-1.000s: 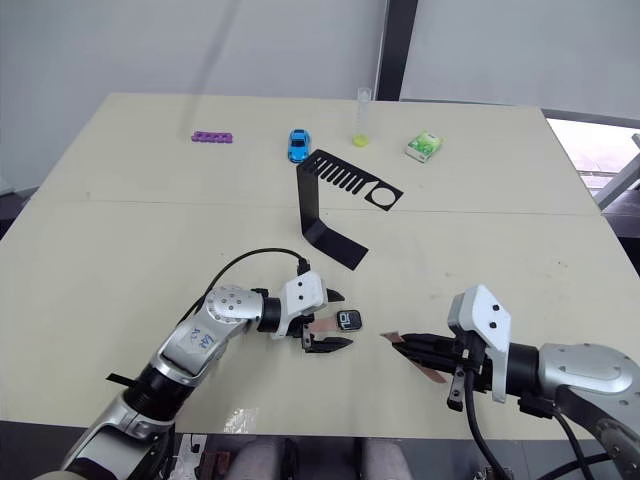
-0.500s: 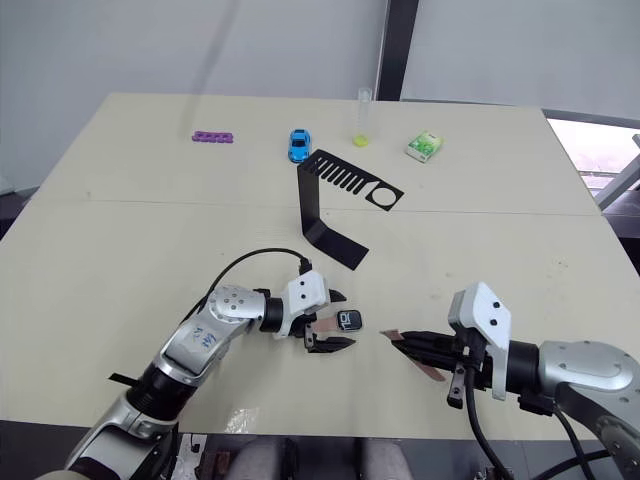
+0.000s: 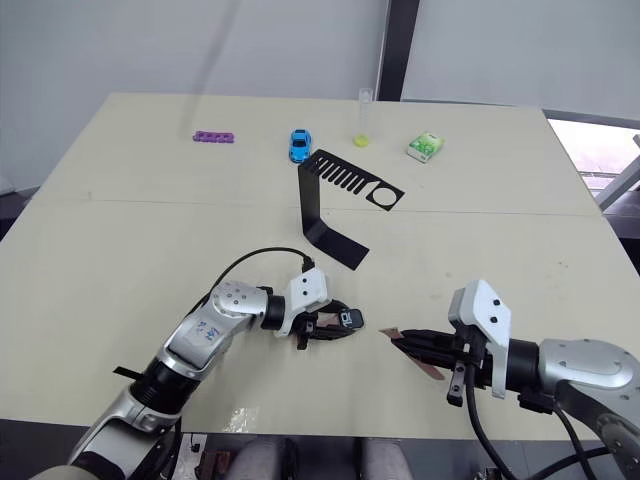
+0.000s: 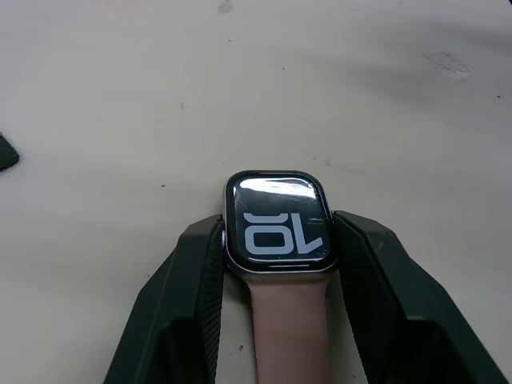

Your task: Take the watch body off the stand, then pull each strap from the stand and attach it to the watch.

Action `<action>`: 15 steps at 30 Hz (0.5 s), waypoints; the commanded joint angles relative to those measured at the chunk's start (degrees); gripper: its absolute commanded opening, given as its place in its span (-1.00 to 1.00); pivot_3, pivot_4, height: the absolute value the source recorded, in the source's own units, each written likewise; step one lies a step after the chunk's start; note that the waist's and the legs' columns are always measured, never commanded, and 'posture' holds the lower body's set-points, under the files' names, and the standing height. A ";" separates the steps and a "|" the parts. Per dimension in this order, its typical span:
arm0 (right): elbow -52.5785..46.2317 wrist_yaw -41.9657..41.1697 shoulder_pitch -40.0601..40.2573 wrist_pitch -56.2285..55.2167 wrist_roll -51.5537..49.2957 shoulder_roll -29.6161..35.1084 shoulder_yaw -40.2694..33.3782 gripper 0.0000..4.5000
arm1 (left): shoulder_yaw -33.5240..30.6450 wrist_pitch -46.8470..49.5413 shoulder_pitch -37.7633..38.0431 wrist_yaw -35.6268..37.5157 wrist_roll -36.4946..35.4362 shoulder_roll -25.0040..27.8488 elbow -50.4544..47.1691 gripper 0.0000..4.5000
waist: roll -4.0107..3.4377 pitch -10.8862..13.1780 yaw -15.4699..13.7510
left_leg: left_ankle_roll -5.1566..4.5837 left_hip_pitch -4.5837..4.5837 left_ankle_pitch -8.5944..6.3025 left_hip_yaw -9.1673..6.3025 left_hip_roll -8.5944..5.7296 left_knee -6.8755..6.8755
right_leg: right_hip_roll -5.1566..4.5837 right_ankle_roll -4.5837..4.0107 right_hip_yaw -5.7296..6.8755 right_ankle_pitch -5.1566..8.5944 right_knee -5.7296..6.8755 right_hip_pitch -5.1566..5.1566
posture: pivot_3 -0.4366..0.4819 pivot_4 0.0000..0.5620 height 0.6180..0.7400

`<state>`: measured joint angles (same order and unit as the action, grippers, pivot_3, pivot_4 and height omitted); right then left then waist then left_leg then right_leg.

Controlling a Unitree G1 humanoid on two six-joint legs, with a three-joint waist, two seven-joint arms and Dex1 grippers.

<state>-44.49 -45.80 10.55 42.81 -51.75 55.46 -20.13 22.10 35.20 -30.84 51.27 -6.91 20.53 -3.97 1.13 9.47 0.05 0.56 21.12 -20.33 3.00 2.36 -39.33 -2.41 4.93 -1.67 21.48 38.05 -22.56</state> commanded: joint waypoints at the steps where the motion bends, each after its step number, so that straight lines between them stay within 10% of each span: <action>1: -2.44 0.25 -0.96 -1.70 2.67 1.05 -0.53 -1.00 | -6.01 8.69 -4.01 4.71 -8.92 0.16 -0.51 -0.29 | 0.00 0.00 0.05 | 0.00 0.01 0.00 0.00 0.00 0.00 | 0.01 0.00 0.00 0.00 0.02 -0.02 | -0.05 -0.47 1.00; 15: -2.67 1.63 -9.44 -22.13 35.16 2.74 14.38 -1.00 | -11.72 38.10 -15.40 8.92 -26.04 1.35 7.06 -0.29 | -0.01 0.00 0.07 | 0.00 0.09 -0.01 -0.12 -0.13 -0.15 | 0.00 0.00 -0.05 0.00 0.30 -0.11 | -0.05 -0.47 1.00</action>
<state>-46.65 -44.62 1.43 23.57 -19.39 58.58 -6.14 11.99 70.94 -44.82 60.19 -30.21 22.43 3.06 1.13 9.47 0.12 0.56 21.21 -20.34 2.87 2.23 -39.51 -2.40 4.93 -1.72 21.48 38.39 -22.67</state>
